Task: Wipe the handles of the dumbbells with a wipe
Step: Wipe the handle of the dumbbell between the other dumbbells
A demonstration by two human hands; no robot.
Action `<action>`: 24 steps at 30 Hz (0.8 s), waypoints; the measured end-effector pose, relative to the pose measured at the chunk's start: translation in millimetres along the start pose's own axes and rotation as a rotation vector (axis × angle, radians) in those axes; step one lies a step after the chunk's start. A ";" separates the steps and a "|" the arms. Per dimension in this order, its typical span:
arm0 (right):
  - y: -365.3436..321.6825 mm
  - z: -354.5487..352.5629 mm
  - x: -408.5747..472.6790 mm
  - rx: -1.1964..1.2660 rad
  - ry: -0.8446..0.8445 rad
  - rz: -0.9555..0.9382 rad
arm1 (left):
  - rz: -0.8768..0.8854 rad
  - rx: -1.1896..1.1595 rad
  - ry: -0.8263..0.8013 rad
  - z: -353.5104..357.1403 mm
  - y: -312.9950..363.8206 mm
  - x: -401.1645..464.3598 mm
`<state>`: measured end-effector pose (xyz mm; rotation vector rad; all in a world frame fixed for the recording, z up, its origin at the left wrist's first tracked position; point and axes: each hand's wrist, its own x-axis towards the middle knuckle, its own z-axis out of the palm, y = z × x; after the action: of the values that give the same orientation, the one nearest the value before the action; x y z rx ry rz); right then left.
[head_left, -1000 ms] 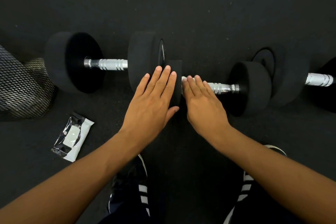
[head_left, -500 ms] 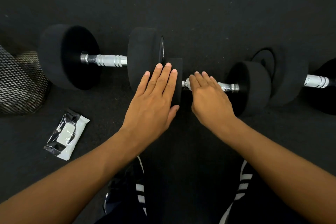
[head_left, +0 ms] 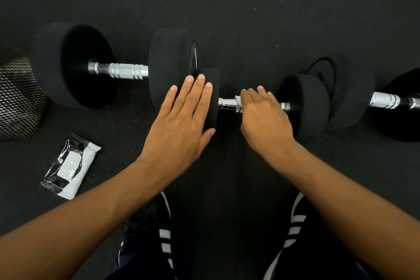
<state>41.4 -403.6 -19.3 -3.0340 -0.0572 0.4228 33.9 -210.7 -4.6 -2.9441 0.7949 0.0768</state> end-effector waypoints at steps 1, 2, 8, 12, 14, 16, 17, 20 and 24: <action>2.6 -0.5 3.1 -0.020 -0.001 0.007 | 0.001 0.005 0.000 0.0 0.2 -0.1; 4.0 -0.5 1.9 -0.038 -0.001 0.010 | 0.003 0.010 0.000 0.0 0.2 -0.1; -5.1 -2.5 -41.8 -0.019 -0.055 -0.010 | -0.001 0.003 0.001 1.0 1.5 -1.4; -2.1 -0.9 -18.2 -0.013 -0.040 0.002 | -0.003 0.000 -0.004 1.1 1.3 0.3; 2.8 -1.9 -3.7 -0.006 -0.030 -0.005 | 0.000 0.005 -0.005 0.8 -0.1 0.7; 8.9 2.2 -5.4 0.007 0.001 -0.008 | 0.007 0.010 -0.002 1.1 -1.6 1.0; 10.3 4.7 -13.7 0.014 0.028 0.000 | 0.013 0.010 -0.004 1.0 -2.3 0.9; 9.8 9.4 -47.1 0.020 0.067 0.009 | 0.018 0.011 0.003 1.3 -3.6 -0.4; 10.1 9.0 -46.9 0.036 0.039 0.022 | 0.005 -0.002 0.012 1.0 0.6 -1.2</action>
<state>-5.9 -415.3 -16.0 -3.0088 -0.0139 0.3614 32.5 -210.5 -5.5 -2.9472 0.8046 0.0601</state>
